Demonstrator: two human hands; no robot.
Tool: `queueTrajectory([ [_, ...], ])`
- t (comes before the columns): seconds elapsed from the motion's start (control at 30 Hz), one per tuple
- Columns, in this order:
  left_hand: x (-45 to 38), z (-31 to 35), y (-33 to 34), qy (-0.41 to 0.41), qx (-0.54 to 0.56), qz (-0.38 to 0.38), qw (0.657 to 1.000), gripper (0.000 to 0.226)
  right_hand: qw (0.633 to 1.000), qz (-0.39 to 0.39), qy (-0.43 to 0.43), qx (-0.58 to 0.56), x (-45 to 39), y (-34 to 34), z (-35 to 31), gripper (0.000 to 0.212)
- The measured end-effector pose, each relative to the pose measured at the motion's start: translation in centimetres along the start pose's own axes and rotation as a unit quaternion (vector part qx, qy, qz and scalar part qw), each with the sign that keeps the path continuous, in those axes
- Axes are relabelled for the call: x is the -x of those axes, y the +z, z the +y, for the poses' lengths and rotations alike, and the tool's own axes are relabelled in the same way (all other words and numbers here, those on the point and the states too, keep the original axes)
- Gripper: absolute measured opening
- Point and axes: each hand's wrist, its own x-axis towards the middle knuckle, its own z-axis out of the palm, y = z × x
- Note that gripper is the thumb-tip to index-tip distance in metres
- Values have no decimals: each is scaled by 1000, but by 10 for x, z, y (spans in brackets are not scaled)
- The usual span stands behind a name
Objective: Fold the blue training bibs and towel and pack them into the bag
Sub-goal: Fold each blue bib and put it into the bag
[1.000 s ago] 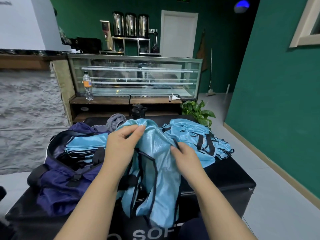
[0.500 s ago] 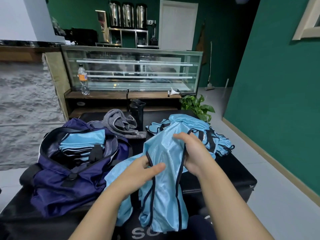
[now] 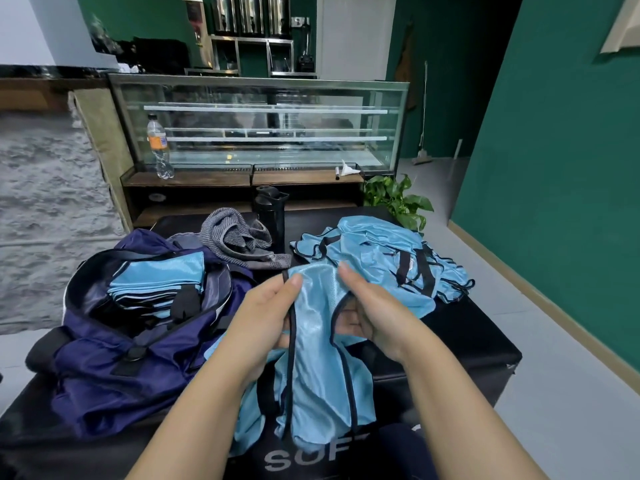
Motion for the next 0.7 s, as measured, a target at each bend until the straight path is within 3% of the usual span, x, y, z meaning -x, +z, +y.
queueTrajectory([
  [0.07, -4, 2, 0, 11, -10, 20, 1000, 29, 999, -26, -2, 35, 1, 0, 6, 69],
  [0.13, -9, 3, -1, 17, -24, 27, 999, 31, 998, -33, -26, 51, 0, -2, 12, 42],
  [0.2, -13, 1, -3, 11, -39, 23, 999, 33, 997, 7, -55, 52, -1, -3, 14, 15],
  [0.3, -18, -4, -5, -12, -38, 19, 999, 33, 994, 76, -74, 19, -5, -8, 11, 23],
  [0.4, -22, -9, -4, -25, -26, 22, 999, 33, 995, 67, -70, -10, -4, -9, 8, 15],
  [0.5, -25, -11, -1, -28, -33, -1, 999, 31, 989, 55, -75, 111, -9, -3, 15, 22],
  [0.57, -28, -11, 1, -20, -31, -14, 999, 27, 974, 92, -109, 174, -14, 0, 19, 24],
  [0.7, -29, -9, 2, -29, 0, -8, 1000, 26, 981, 146, -106, 76, -18, -3, 17, 69],
])
